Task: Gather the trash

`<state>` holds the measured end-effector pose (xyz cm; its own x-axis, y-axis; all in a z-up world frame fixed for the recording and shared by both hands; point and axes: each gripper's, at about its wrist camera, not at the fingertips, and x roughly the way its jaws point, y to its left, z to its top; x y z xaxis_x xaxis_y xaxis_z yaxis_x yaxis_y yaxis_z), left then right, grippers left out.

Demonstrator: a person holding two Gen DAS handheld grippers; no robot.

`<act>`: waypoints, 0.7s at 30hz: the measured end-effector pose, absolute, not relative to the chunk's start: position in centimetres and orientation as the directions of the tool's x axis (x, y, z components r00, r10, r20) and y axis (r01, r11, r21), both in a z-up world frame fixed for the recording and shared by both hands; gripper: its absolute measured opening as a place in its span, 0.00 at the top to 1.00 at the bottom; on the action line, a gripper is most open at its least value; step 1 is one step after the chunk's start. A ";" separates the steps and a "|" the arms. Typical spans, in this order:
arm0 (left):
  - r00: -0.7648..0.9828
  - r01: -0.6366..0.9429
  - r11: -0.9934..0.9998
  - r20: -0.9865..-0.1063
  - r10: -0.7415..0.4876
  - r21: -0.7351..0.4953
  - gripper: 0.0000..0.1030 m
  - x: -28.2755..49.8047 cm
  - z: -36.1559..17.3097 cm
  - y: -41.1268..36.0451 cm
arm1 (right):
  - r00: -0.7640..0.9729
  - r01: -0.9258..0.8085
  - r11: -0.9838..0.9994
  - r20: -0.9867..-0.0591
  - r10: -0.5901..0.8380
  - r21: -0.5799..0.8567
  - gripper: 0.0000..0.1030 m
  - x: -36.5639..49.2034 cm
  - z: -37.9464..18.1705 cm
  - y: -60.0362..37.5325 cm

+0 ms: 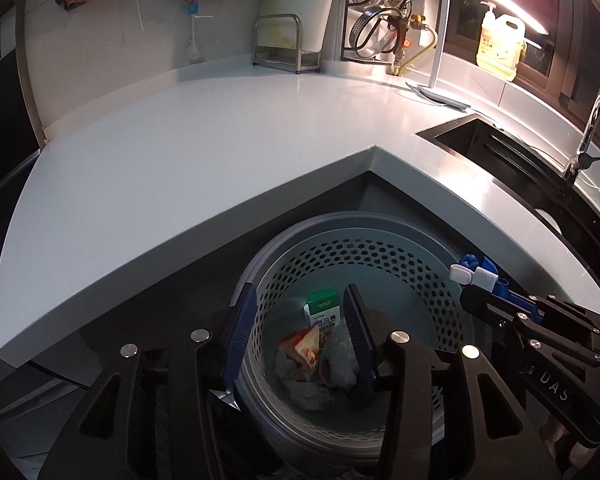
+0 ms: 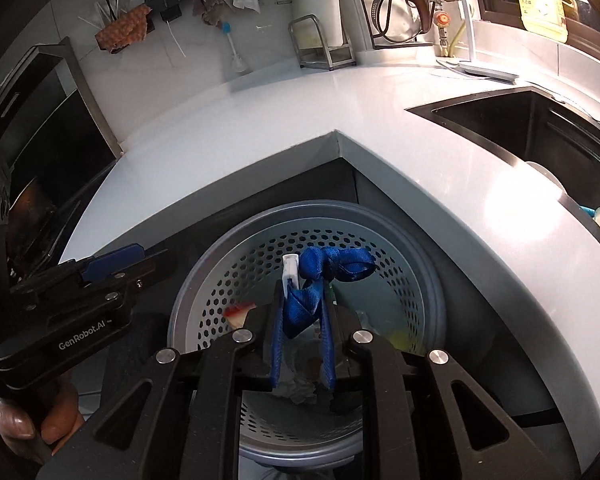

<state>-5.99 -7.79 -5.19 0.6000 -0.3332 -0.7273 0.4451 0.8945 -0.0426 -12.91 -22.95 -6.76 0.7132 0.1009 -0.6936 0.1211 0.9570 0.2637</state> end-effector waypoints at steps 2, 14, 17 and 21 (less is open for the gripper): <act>0.613 0.437 0.899 -0.719 -0.329 -0.038 0.37 -6.2 -5.0 -7.5 | 0.724 0.121 0.957 -0.683 0.096 0.264 0.59 -13.3 -6.6 -22.8; 0.654 0.393 0.919 -0.695 -0.299 -0.025 0.20 -7.4 -4.2 -6.1 | 0.750 0.137 0.956 -0.658 0.071 0.260 0.46 -14.6 -5.9 -22.1; 0.660 0.382 0.924 -0.694 -0.289 -0.021 0.18 -7.4 -4.1 -5.8 | 0.749 0.143 0.958 -0.660 0.060 0.249 0.45 -14.8 -6.0 -21.8; 0.671 0.361 0.932 -0.689 -0.274 -0.019 0.11 -7.6 -4.0 -5.3 | 0.752 0.144 0.957 -0.656 0.059 0.251 0.41 -15.0 -6.0 -21.6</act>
<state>-7.58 -5.27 -3.98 0.6710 -0.2736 -0.6891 0.3610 0.9324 -0.0187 -14.96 -21.65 -6.01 0.7523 0.0593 -0.6561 0.1438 0.9571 0.2514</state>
